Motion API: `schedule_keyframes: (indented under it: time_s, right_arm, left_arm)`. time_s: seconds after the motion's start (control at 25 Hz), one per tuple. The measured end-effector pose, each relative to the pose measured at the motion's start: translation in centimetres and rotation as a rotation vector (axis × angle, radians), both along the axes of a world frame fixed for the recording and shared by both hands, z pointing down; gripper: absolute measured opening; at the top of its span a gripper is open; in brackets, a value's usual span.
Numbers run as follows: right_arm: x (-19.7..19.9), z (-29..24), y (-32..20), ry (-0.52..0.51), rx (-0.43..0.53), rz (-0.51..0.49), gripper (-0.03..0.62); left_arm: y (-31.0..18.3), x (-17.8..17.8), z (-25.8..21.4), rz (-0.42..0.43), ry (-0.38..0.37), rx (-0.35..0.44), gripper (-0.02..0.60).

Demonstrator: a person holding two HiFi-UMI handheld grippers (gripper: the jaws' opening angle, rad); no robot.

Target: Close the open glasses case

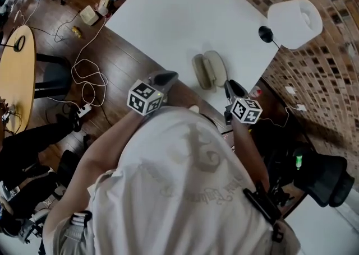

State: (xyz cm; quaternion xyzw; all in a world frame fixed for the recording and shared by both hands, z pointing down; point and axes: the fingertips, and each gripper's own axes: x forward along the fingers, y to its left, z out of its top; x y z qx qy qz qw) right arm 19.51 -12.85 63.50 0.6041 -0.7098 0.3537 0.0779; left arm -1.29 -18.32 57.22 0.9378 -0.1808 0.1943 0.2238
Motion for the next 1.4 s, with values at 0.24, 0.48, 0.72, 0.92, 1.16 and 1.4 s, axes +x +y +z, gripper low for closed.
schedule_keyframes:
  time_s: [0.24,0.48,0.72,0.92,1.16,1.4]
  right_arm:
    - [0.5,1.1,-1.8,-0.009,-0.053,-0.024,0.176]
    - [0.8,2.9,-4.2,-0.016,-0.114,-0.083,0.178]
    - [0.7,3.6,-5.5,-0.094,-0.148,-0.098,0.089]
    - [1.2,3.0,-5.5,-0.043,-0.152,-0.125,0.080]
    - [2.3,1.1,-5.5,0.286,-0.119,-0.210,0.075]
    - [-0.6,-0.5,-4.9,0.654,-0.041,-0.356,0.077]
  left_arm:
    - [0.0,-1.0,0.3,-0.045,0.008,-0.024,0.006]
    - [-0.1,-2.6,0.0,-0.101,0.010,-0.022,0.006]
    - [-0.3,-4.3,-0.2,-0.149,0.010,-0.024,0.006]
    - [-0.3,-4.6,-0.2,-0.150,0.012,-0.021,0.006]
    - [0.2,-4.2,-0.1,-0.123,0.011,-0.023,0.006]
    - [0.4,-3.5,-0.1,-0.098,0.010,-0.025,0.006]
